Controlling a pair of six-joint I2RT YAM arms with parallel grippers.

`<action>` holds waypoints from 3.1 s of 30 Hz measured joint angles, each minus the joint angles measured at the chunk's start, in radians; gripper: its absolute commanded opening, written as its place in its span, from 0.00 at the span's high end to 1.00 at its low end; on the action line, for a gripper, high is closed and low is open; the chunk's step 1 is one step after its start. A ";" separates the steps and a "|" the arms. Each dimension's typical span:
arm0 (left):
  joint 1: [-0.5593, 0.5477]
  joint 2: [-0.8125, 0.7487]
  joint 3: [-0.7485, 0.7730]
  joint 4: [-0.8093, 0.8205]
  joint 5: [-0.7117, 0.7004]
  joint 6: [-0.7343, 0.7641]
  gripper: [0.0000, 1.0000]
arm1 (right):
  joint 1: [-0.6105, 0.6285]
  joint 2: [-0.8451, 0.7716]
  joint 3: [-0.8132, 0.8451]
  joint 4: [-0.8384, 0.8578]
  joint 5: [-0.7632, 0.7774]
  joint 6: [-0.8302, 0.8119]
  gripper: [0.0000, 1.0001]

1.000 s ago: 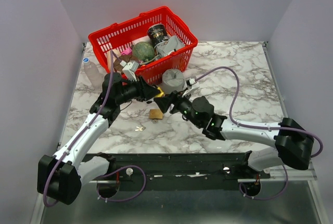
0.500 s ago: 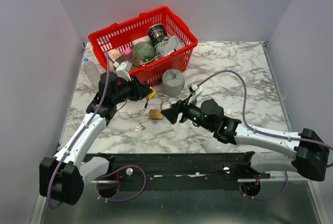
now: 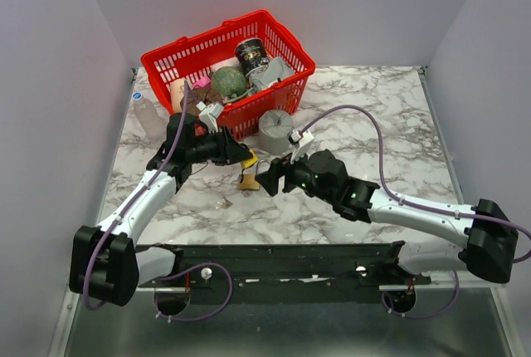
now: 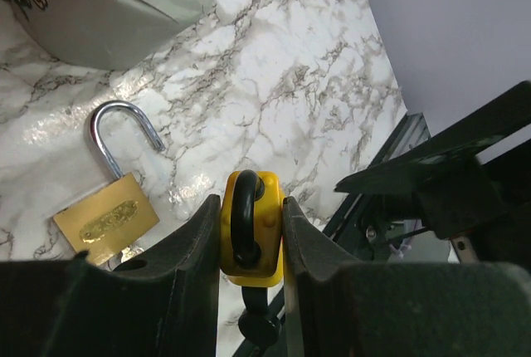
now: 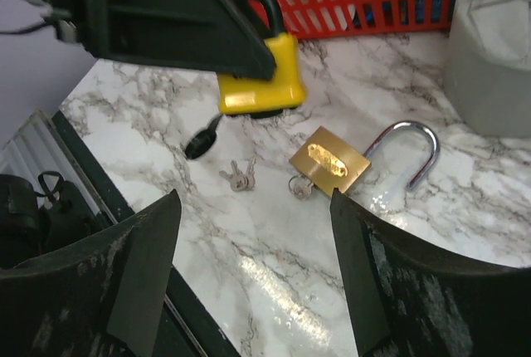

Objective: Unlock with the key

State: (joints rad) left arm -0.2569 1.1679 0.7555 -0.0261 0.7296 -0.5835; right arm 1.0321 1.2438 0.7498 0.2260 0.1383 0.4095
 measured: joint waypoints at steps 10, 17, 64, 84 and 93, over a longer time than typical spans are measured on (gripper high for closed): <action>-0.021 0.022 -0.002 0.003 0.036 -0.017 1.00 | 0.000 0.114 0.200 -0.104 0.009 -0.049 0.20; -0.027 0.027 -0.007 0.019 0.043 -0.032 1.00 | 0.008 0.201 0.233 -0.166 0.012 -0.053 0.20; -0.055 -0.172 0.019 -0.156 -0.332 0.105 0.01 | -0.174 0.307 0.124 -0.353 0.189 0.171 0.82; -0.055 -0.166 0.023 -0.200 -0.366 0.113 0.01 | -0.235 0.469 0.203 -0.430 0.178 0.173 0.19; -0.055 -0.156 0.023 -0.201 -0.379 0.116 0.01 | -0.235 0.454 0.214 -0.430 0.178 0.158 0.19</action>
State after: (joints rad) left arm -0.3119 1.0115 0.7784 -0.2272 0.3508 -0.4675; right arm 0.7967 1.6981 0.9638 -0.2035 0.3161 0.5671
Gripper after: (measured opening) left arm 0.988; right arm 0.820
